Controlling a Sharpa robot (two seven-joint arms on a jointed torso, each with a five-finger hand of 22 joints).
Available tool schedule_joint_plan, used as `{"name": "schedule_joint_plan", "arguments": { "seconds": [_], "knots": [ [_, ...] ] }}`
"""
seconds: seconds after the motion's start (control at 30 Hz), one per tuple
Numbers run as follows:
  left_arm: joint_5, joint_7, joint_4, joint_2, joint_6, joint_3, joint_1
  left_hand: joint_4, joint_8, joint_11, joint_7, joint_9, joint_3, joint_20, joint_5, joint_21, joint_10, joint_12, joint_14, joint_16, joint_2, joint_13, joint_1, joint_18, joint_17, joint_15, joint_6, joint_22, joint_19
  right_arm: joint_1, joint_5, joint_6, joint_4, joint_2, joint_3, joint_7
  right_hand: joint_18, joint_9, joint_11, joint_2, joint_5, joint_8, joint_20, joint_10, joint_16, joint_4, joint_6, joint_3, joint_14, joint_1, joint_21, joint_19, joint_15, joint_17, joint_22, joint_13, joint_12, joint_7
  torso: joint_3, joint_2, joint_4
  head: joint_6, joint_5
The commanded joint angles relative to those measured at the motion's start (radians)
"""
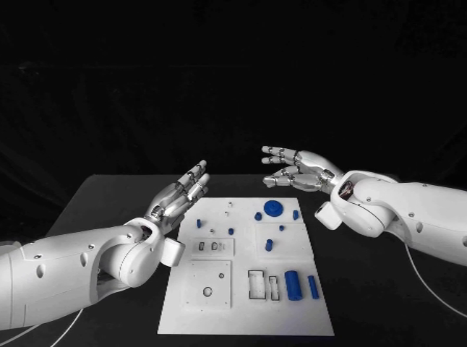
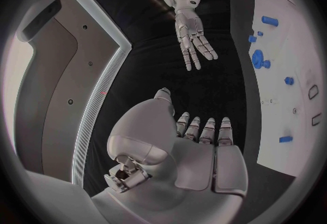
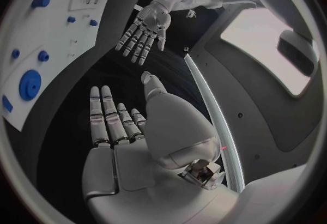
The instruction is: Assemble the parts on the task board
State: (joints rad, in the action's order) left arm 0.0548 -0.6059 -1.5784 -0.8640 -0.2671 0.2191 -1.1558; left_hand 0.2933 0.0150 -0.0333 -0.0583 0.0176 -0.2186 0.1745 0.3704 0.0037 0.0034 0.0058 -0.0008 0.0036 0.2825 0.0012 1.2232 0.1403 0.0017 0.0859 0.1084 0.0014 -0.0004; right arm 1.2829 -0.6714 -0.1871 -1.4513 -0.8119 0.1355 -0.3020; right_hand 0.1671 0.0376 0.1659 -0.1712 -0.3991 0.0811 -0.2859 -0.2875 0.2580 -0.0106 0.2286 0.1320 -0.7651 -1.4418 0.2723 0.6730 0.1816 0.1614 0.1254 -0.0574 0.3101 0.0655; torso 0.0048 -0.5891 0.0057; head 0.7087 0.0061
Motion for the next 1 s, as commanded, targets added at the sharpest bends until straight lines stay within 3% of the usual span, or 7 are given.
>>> {"name": "schedule_joint_plan", "arguments": {
  "seconds": [0.03, 0.17, 0.23, 0.4, 0.53, 0.77, 1.0],
  "knots": [
    [0.045, -0.031, -0.040, -0.025, -0.012, -0.005, -0.011, -0.001, 0.004, 0.019, 0.004, 0.001, -0.001, 0.026, 0.013, 0.002, 0.000, -0.005, 0.001, -0.004, 0.000, 0.000, 0.015, 0.026, -0.002, 0.018, 0.009, 0.003, 0.006, 0.026, -0.433, -0.080, -0.033, -0.013, 0.000, 0.114, 0.017, 0.007, -0.001, 0.021, 0.020, 0.014, 0.023, -0.128, 0.011, -0.032, 0.055, -0.047, -0.137, -0.030, 0.012, 0.135, -0.037, 0.014, -0.004, -0.009, 0.082, 0.012, -0.0046, -0.049, 0.0105, -0.007, -0.007],
    [0.086, -0.042, -0.111, -0.072, -0.047, -0.016, -0.027, -0.001, 0.007, 0.038, 0.010, 0.004, -0.008, 0.044, 0.027, 0.008, 0.006, -0.003, 0.002, -0.002, -0.005, 0.002, 0.025, 0.033, -0.001, 0.030, 0.025, 0.007, 0.012, 0.056, -0.711, -0.079, -0.096, -0.038, -0.001, 0.238, 0.004, 0.057, -0.029, 0.054, 0.077, 0.100, 0.097, -0.225, 0.060, -0.063, 0.314, -0.079, -0.333, -0.046, 0.058, 0.303, -0.107, 0.050, 0.010, -0.012, 0.106, 0.034, -0.0137, -0.097, 0.0200, -0.024, -0.015],
    [0.106, -0.046, -0.133, -0.086, -0.058, -0.021, -0.033, -0.001, 0.007, 0.040, 0.012, 0.004, -0.010, 0.048, 0.029, 0.010, 0.009, -0.002, 0.005, 0.000, -0.006, 0.002, 0.029, 0.036, 0.001, 0.032, 0.031, 0.008, 0.015, 0.067, -0.823, -0.056, -0.122, -0.048, -0.001, 0.294, 0.018, 0.080, -0.047, 0.067, 0.091, 0.133, 0.120, -0.267, 0.096, -0.075, 0.404, -0.086, -0.409, -0.050, 0.088, 0.369, -0.134, 0.071, 0.024, -0.013, 0.111, 0.020, -0.0150, -0.111, 0.0265, -0.022, -0.021],
    [0.132, -0.052, -0.177, -0.119, -0.071, -0.027, -0.044, -0.001, 0.009, 0.047, 0.019, 0.005, -0.012, 0.056, 0.033, 0.014, 0.014, -0.001, 0.008, 0.002, -0.006, 0.004, 0.038, 0.039, 0.002, 0.035, 0.042, 0.010, 0.020, 0.092, -1.022, 0.004, -0.171, -0.061, -0.002, 0.399, 0.016, 0.119, -0.075, 0.092, 0.150, 0.164, 0.174, -0.361, 0.202, -0.094, 0.519, -0.115, -0.534, -0.047, 0.171, 0.480, -0.171, 0.140, 0.071, -0.013, 0.105, 0.009, -0.0141, -0.139, 0.0434, -0.018, -0.028],
    [0.146, -0.055, -0.214, -0.147, -0.094, -0.029, -0.050, -0.001, 0.009, 0.054, 0.028, 0.006, -0.015, 0.061, 0.042, 0.000, 0.016, -0.001, 0.008, 0.002, -0.009, 0.004, 0.046, 0.034, 0.002, 0.042, 0.051, 0.001, 0.005, 0.100, -1.107, 0.019, -0.205, -0.074, -0.002, 0.441, 0.014, 0.153, -0.084, 0.119, 0.199, 0.152, 0.191, -0.431, 0.327, -0.059, 0.573, -0.136, -0.575, 0.016, 0.222, 0.531, -0.185, 0.229, 0.109, -0.013, 0.079, -0.007, -0.0131, -0.160, 0.0536, -0.020, -0.031],
    [0.172, -0.066, -0.280, -0.202, -0.117, -0.030, -0.055, -0.001, 0.012, 0.056, 0.041, 0.009, -0.019, 0.060, 0.057, -0.002, 0.025, 0.002, 0.011, 0.005, -0.012, 0.006, 0.057, 0.033, 0.003, 0.043, 0.073, 0.000, 0.002, 0.104, -1.232, -0.013, -0.258, -0.085, -0.002, 0.481, 0.015, 0.196, -0.091, 0.172, 0.169, 0.120, 0.212, -0.514, 0.490, -0.018, 0.615, -0.196, -0.607, 0.056, 0.273, 0.596, -0.204, 0.356, 0.154, -0.020, 0.048, -0.016, -0.0113, -0.188, 0.0578, -0.015, -0.039],
    [0.164, -0.064, -0.287, -0.212, -0.110, -0.030, -0.056, -0.001, 0.012, 0.054, 0.051, 0.009, -0.018, 0.063, 0.068, 0.001, 0.025, 0.001, 0.011, 0.005, -0.011, 0.006, 0.064, 0.036, 0.003, 0.043, 0.075, 0.002, 0.005, 0.104, -1.275, -0.022, -0.268, -0.085, -0.003, 0.499, 0.015, 0.201, -0.096, 0.203, 0.170, 0.090, 0.218, -0.546, 0.624, 0.008, 0.629, -0.235, -0.635, 0.078, 0.297, 0.613, -0.213, 0.508, 0.180, -0.022, 0.027, -0.004, -0.0113, -0.192, 0.0594, -0.008, -0.041]
  ]
}}
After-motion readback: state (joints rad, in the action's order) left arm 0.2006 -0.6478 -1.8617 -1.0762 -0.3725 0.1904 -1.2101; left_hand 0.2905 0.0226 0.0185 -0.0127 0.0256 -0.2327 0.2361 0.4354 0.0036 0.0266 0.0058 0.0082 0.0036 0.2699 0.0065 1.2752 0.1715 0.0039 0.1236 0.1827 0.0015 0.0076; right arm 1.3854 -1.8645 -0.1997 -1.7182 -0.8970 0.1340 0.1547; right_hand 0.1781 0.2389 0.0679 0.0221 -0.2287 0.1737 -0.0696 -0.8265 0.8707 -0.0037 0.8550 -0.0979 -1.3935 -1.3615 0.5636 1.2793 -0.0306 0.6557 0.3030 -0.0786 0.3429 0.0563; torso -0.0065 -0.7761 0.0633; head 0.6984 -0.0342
